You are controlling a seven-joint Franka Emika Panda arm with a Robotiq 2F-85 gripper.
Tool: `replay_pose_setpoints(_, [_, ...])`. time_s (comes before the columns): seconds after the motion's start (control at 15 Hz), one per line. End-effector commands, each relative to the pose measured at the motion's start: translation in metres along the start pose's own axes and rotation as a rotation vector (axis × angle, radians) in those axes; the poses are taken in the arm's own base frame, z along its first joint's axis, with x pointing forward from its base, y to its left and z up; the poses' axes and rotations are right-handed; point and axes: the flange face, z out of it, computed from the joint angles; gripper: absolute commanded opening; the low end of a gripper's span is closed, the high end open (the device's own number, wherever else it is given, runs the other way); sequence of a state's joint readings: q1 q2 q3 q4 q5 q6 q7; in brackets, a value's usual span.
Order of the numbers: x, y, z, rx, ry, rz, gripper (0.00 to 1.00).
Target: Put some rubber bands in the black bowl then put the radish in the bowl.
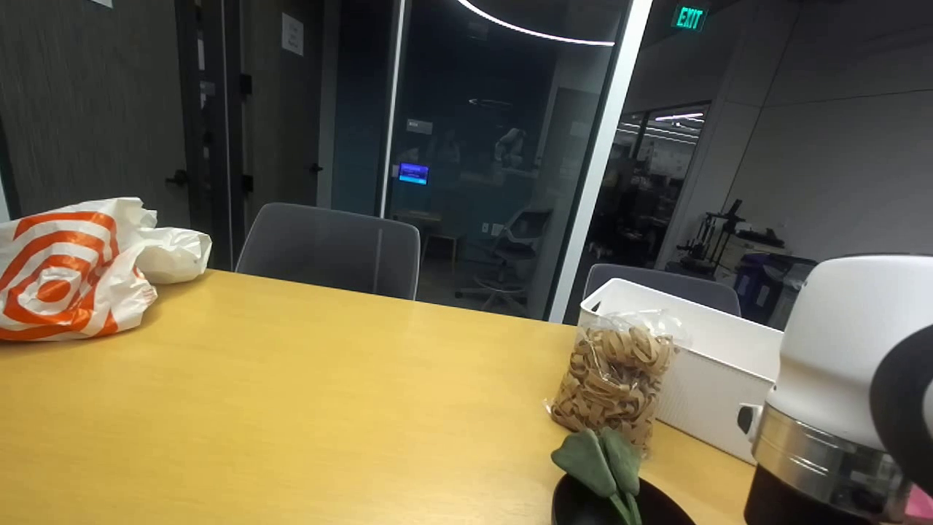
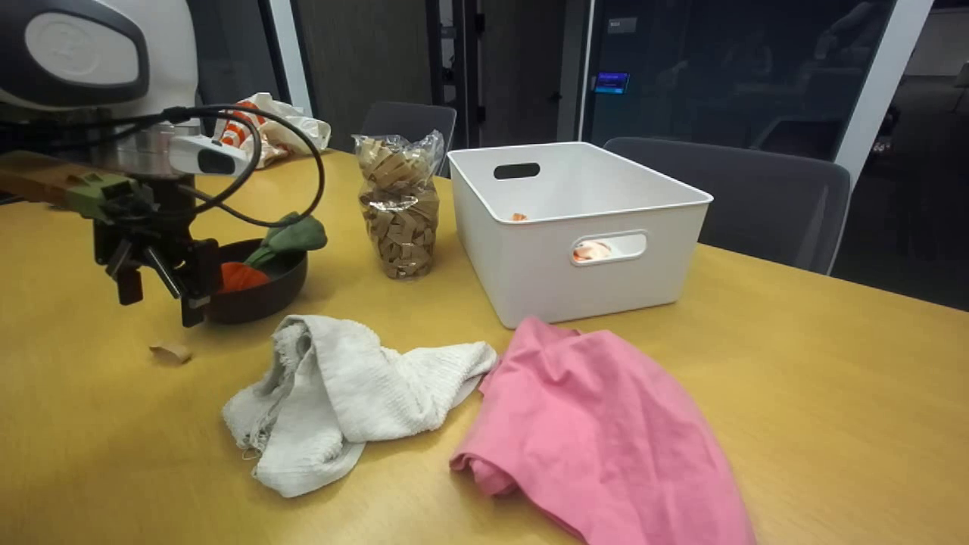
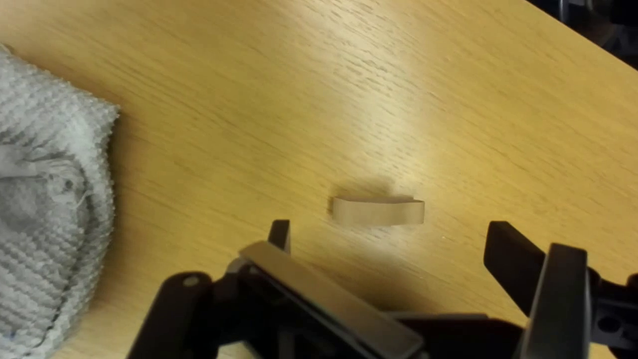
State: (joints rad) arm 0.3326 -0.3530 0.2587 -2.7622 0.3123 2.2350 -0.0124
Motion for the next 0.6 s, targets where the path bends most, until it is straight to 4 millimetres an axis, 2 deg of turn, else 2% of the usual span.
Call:
replay_pose_setpoints(0.0, [0.007,-0.009,0.008,0.05,0.033,0.033,1.0])
replay_pose_setpoints(0.53, [0.012,-0.014,0.026,0.035,0.026,0.072,1.0])
